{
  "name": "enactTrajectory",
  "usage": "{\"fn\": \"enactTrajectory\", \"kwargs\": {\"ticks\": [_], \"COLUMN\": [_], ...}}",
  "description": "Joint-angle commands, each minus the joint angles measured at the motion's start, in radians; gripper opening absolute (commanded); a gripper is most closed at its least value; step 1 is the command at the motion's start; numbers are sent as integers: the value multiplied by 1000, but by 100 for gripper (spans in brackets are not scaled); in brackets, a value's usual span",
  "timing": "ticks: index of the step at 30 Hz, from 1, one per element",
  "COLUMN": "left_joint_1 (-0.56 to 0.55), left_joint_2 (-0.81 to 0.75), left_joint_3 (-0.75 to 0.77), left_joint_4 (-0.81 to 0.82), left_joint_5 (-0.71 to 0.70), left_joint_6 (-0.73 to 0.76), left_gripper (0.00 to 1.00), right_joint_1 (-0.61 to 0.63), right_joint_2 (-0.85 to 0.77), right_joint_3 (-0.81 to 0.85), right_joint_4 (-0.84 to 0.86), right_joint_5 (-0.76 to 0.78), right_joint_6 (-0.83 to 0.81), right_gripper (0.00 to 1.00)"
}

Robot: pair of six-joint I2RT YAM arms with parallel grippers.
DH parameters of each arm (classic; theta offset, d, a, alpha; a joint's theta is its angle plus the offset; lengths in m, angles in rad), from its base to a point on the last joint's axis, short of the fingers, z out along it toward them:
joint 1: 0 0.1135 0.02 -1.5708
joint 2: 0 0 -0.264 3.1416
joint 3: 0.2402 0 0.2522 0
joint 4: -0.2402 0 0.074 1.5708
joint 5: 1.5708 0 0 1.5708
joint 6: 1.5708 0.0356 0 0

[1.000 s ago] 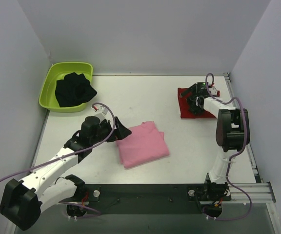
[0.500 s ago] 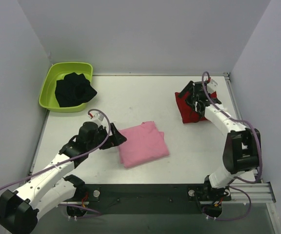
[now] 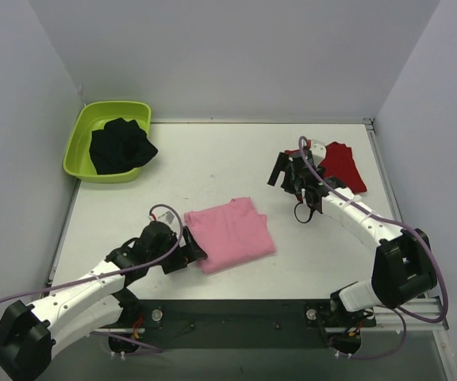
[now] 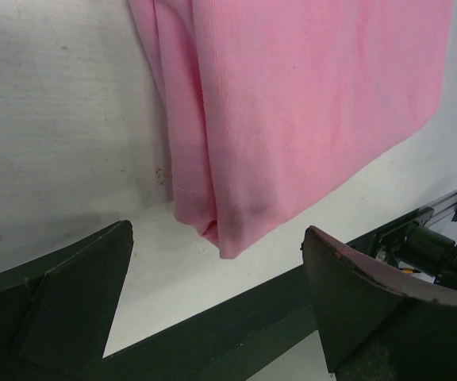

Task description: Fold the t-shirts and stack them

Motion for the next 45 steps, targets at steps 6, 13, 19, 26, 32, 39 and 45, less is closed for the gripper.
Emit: {"fn": "enactTrajectory", "kwargs": {"ticks": [6, 13, 19, 26, 32, 39, 45], "left_joint_1": [-215, -246, -248, -245, -243, -213, -105], "left_joint_2": [94, 243, 293, 318, 310, 215, 86], "left_joint_3": [5, 52, 66, 28, -4, 16, -33], "left_joint_4": [54, 72, 61, 89, 118, 3, -66], "left_joint_5": [-156, -222, -267, -273, -304, -340, -293], "left_joint_6": [-225, -269, -303, -331, -329, -279, -230], "left_gripper": [98, 94, 79, 46, 0, 0, 0], "right_joint_1": [5, 5, 4, 4, 4, 12, 41], "right_joint_2": [-75, -139, -181, -178, -169, -35, 175], "right_joint_3": [-75, -125, -153, -164, -161, -81, 19], "right_joint_4": [20, 36, 36, 36, 63, 48, 26], "right_joint_5": [15, 7, 7, -8, -39, -157, -361], "right_joint_6": [4, 15, 18, 24, 21, -36, -65], "right_gripper": [100, 100, 100, 100, 100, 100, 98]}}
